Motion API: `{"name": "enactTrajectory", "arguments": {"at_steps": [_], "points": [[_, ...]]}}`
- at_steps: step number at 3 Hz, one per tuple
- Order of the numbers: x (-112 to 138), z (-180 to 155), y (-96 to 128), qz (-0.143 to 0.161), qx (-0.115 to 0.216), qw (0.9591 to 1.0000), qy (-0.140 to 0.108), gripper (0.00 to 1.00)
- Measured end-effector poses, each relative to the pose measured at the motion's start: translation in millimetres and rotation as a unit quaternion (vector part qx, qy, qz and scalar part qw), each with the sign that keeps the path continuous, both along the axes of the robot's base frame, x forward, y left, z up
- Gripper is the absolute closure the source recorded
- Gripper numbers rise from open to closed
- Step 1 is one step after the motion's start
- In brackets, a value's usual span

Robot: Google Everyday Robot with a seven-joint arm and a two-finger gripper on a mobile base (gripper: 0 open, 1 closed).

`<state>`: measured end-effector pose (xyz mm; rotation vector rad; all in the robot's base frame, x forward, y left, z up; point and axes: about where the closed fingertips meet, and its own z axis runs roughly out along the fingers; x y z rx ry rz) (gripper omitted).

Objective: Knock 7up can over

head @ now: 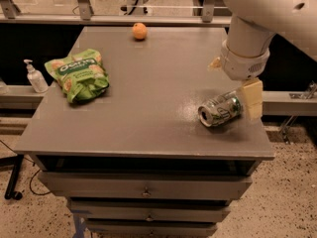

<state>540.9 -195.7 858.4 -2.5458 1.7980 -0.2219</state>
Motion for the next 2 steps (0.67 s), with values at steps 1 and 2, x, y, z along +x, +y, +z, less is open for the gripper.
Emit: {"name": "enactTrajectory", "arguments": {"at_steps": [1, 2], "points": [[-7, 7, -3, -0.029, 0.061, 0.9976, 0.015, 0.00], [-19, 21, -3, -0.055, 0.138, 0.9888, 0.019, 0.00]]}}
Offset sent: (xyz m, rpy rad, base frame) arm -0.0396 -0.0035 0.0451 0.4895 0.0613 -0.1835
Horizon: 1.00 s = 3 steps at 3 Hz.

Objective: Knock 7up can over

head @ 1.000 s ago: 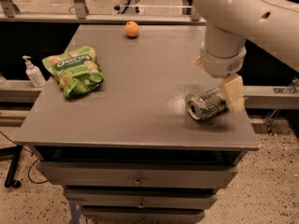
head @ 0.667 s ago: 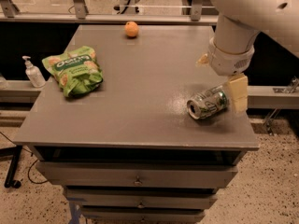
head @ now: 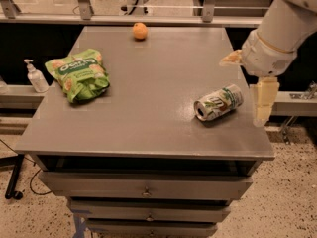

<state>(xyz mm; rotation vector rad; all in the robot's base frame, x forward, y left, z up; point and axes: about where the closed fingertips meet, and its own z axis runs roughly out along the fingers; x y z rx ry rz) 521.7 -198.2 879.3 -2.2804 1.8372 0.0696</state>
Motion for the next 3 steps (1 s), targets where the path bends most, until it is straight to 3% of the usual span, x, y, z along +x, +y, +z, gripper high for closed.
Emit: {"name": "enactTrajectory", "arguments": {"at_steps": [1, 2, 3], "points": [[-11, 11, -11, -0.039, 0.091, 0.9951, 0.006, 0.00], [-18, 17, -20, -0.069, 0.174, 0.9822, 0.012, 0.00], [-17, 26, -29, -0.085, 0.248, 0.9650, 0.008, 0.00]]}}
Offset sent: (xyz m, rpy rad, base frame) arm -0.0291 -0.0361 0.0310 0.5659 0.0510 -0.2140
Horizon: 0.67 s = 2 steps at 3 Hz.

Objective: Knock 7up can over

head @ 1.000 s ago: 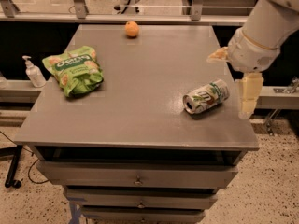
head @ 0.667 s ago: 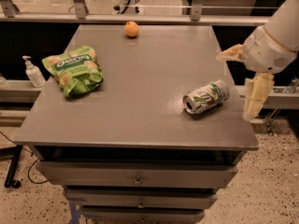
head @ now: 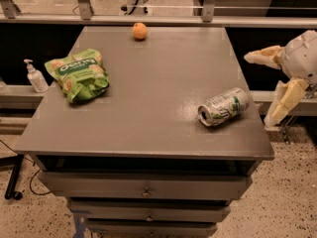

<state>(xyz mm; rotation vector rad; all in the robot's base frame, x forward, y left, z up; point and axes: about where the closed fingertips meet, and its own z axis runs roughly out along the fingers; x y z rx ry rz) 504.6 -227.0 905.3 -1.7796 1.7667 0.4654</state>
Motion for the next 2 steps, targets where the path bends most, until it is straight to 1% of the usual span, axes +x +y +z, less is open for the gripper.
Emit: {"name": "enactTrajectory", "arguments": {"at_steps": [1, 2], "points": [[7.0, 13.3, -20.8, -0.038, 0.057, 0.9976, -0.012, 0.00], [8.4, 15.0, -18.0, -0.037, 0.062, 0.9973, -0.014, 0.00]]}}
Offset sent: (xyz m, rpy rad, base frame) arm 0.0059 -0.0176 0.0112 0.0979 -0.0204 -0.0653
